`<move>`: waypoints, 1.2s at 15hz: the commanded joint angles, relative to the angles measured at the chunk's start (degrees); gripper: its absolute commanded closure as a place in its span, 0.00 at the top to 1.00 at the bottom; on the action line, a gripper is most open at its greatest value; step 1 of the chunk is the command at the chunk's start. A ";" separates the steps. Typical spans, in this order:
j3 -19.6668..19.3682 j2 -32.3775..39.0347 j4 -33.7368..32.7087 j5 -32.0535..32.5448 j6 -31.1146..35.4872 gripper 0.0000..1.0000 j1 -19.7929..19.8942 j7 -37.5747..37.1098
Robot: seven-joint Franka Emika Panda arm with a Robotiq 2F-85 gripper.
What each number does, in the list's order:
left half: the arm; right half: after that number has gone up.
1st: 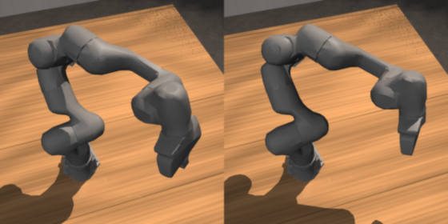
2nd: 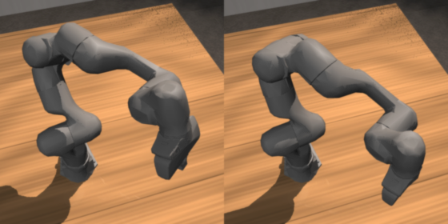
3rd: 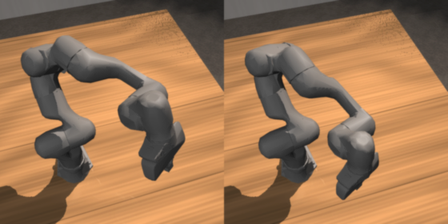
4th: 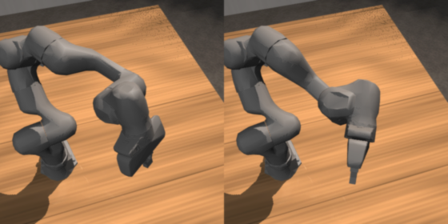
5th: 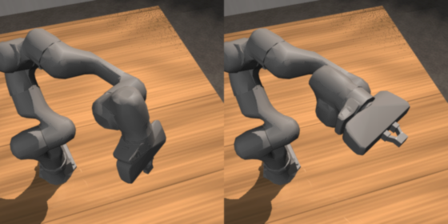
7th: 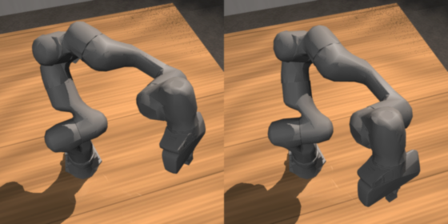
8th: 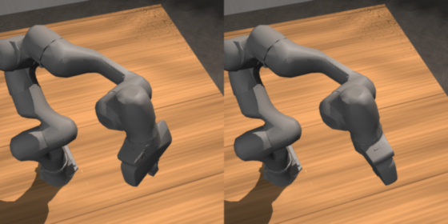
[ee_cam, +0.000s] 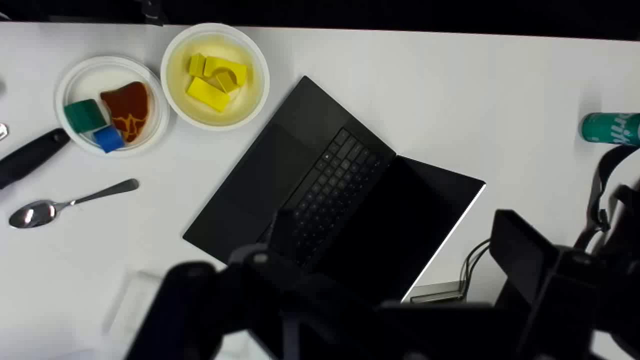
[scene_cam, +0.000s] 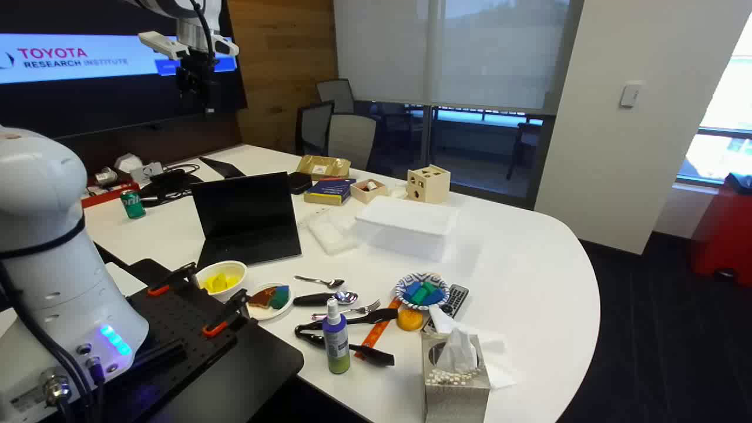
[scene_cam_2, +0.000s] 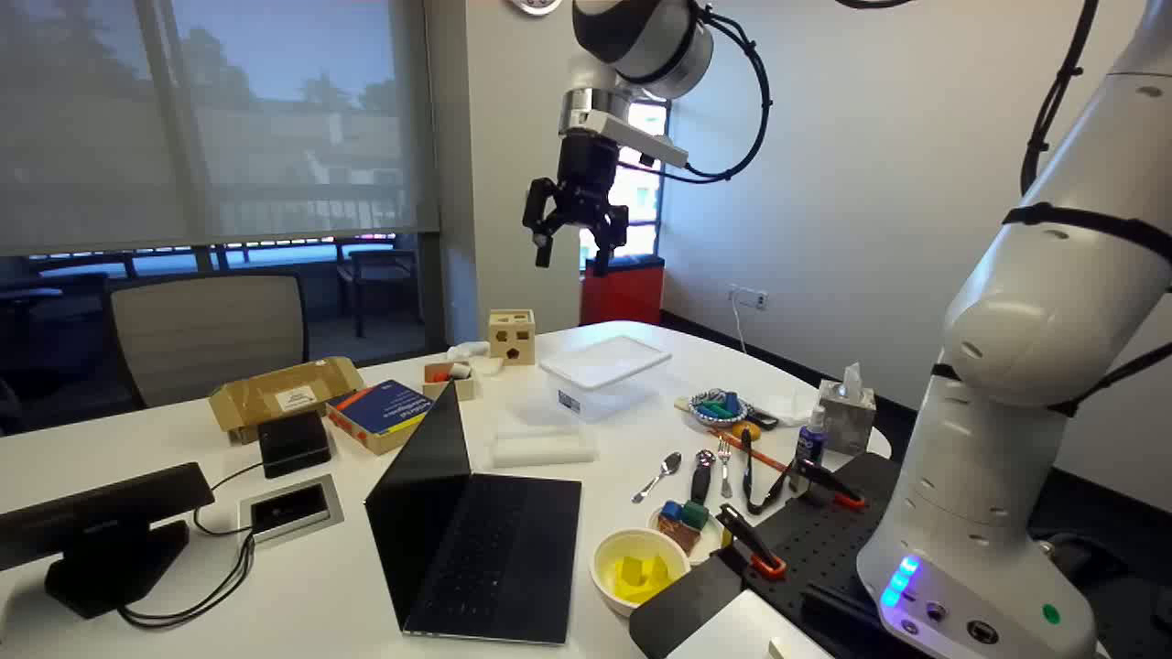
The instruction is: Use the tissue to clean the laptop's screen
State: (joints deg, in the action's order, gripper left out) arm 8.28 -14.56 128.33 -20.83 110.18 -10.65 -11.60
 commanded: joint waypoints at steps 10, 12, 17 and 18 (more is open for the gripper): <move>-13.37 5.40 -4.56 -0.05 6.50 1.00 14.57 -2.16; -17.03 9.37 -7.71 -0.50 6.59 1.00 17.89 -2.49; -23.84 22.85 -16.50 -4.30 10.17 1.00 24.65 -3.02; -24.61 26.07 -18.32 -6.60 11.72 1.00 25.96 -2.79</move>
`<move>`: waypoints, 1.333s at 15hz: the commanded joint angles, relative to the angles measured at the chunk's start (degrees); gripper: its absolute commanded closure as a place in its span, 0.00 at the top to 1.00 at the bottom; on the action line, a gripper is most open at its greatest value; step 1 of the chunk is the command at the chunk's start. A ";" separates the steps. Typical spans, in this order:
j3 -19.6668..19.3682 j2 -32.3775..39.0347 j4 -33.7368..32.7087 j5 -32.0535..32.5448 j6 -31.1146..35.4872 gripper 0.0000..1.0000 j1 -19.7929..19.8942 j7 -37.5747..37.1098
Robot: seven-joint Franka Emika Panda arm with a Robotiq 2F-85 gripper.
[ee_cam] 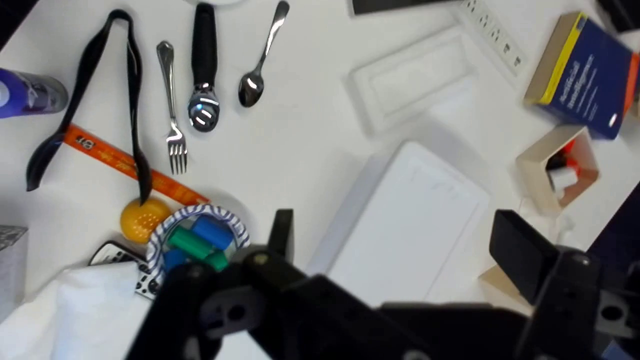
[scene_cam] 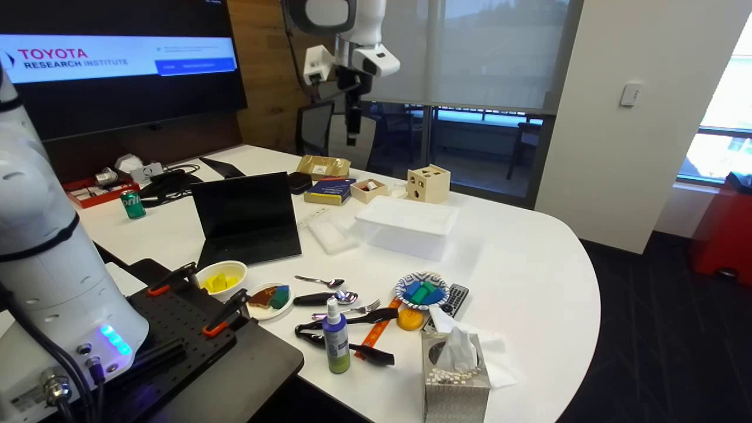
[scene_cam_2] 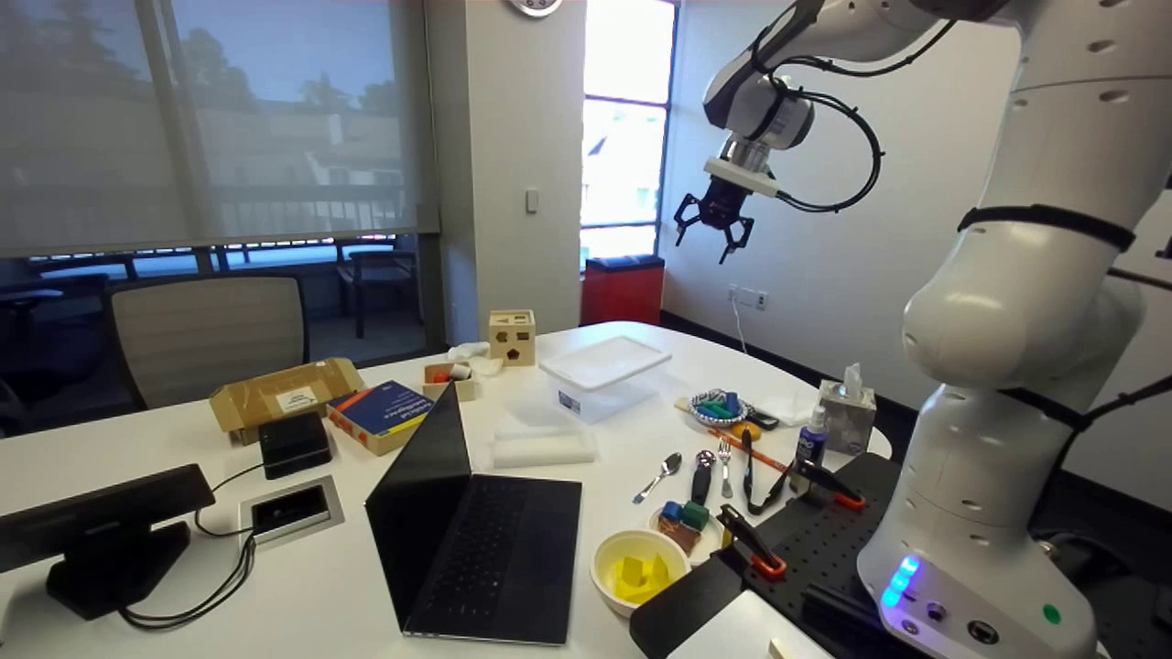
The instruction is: Use the tissue to clean the laptop's screen
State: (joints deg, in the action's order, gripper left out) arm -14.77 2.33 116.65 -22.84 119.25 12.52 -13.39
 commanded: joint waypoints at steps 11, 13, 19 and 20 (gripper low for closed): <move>-0.38 46.93 -34.93 -19.01 6.76 1.00 18.72 -5.53; -0.32 51.87 -38.48 -18.17 6.96 1.00 19.67 -9.03; -1.39 61.46 -44.11 -16.17 8.21 1.00 19.61 -18.96; -1.92 61.82 -44.10 -15.80 8.53 1.00 19.49 -20.87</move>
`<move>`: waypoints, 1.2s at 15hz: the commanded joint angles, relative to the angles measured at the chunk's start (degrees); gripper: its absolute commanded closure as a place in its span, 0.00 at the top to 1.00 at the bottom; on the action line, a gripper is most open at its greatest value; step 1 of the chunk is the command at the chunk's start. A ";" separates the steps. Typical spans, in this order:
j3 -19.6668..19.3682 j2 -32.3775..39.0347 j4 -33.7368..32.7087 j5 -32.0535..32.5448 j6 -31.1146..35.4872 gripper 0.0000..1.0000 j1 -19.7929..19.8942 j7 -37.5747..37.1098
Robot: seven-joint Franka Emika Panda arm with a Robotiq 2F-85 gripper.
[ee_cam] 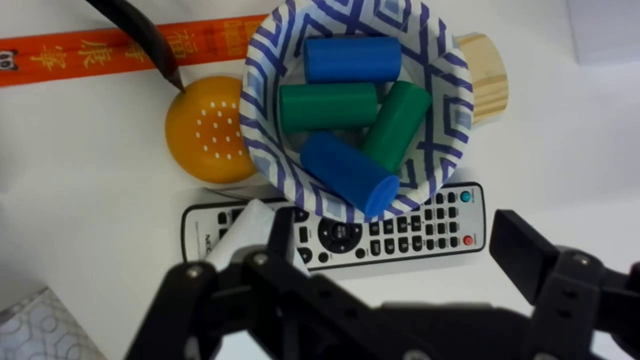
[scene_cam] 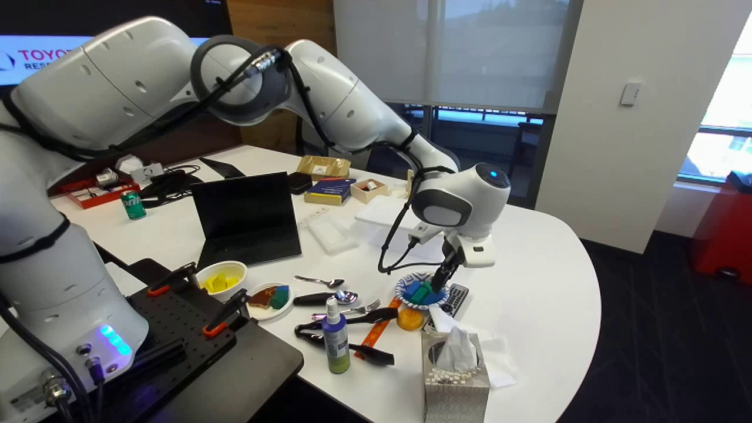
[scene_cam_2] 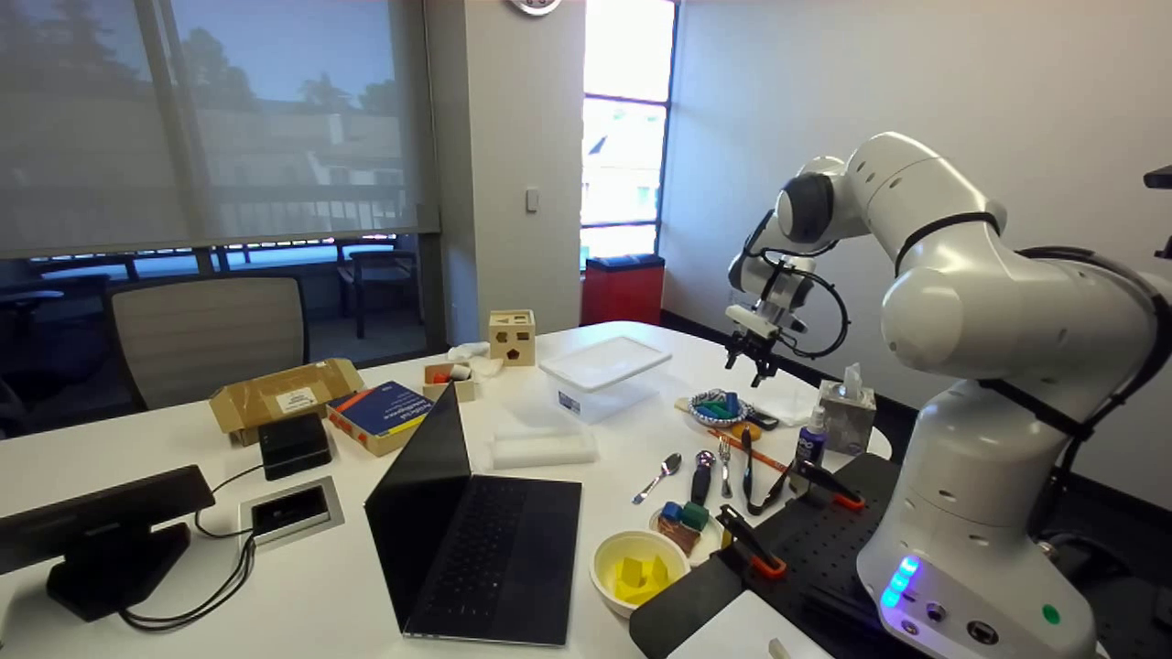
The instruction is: Use the tissue to clean the laptop's screen
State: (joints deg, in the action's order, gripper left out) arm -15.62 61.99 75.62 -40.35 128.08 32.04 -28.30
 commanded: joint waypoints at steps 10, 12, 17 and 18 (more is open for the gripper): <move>-3.49 6.31 -4.44 12.26 -1.17 1.00 0.25 -24.60; -3.33 7.55 -5.31 14.26 -1.58 1.00 -0.03 -26.93; -3.82 9.13 -7.25 18.10 -3.15 1.00 0.09 -31.20; -3.82 9.40 -7.61 18.84 -4.08 0.75 0.19 -31.40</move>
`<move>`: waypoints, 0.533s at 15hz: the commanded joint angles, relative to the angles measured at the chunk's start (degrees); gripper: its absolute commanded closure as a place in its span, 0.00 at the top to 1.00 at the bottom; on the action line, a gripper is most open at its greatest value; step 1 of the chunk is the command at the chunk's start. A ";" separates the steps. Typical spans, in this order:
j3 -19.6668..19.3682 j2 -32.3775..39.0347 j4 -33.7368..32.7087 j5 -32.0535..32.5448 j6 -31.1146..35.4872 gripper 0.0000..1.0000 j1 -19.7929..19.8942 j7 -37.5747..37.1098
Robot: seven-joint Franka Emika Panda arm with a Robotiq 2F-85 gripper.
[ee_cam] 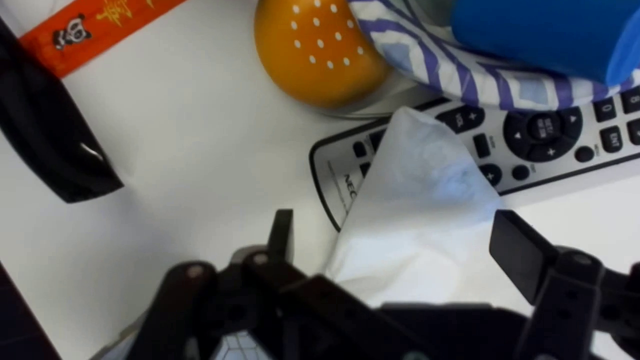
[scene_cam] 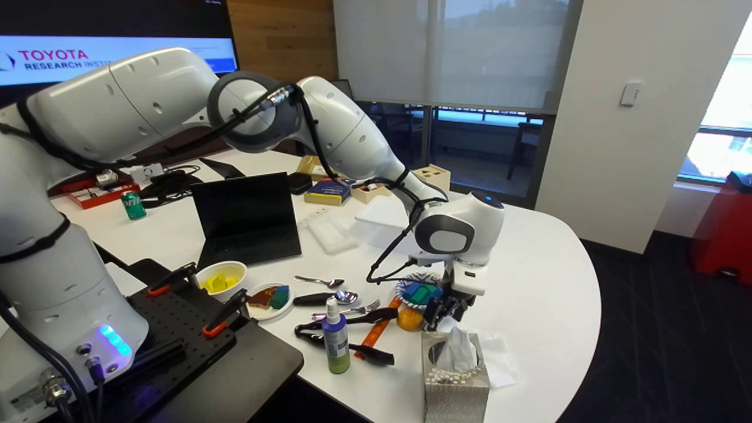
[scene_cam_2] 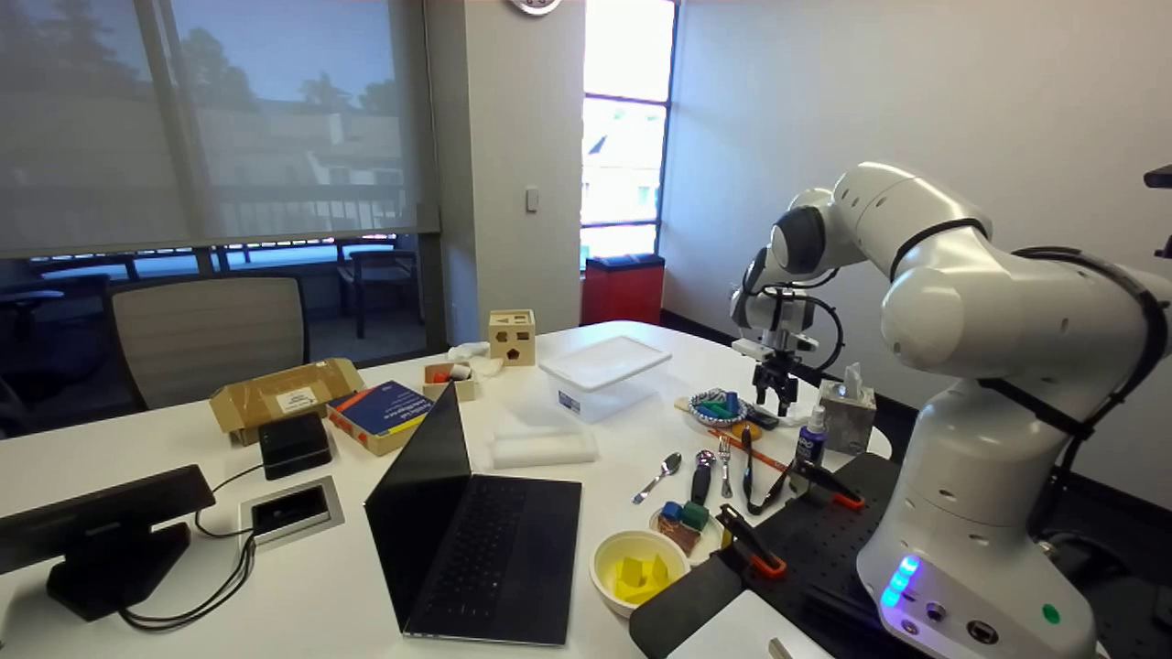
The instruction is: Use the tissue to clean the laptop's screen
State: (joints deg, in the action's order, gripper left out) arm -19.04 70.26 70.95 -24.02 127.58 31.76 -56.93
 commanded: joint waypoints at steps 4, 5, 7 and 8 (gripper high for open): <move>0.22 2.52 -4.23 4.07 -4.87 0.49 0.45 -3.30; 0.36 2.89 -4.56 4.20 -4.92 0.42 0.38 -3.32; 0.68 3.65 -5.06 4.14 -4.60 0.27 0.27 -3.29; 0.80 3.87 -5.25 4.11 -4.51 0.18 0.25 -3.25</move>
State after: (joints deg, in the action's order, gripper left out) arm -18.80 72.58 68.64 -21.10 124.95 31.75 -58.10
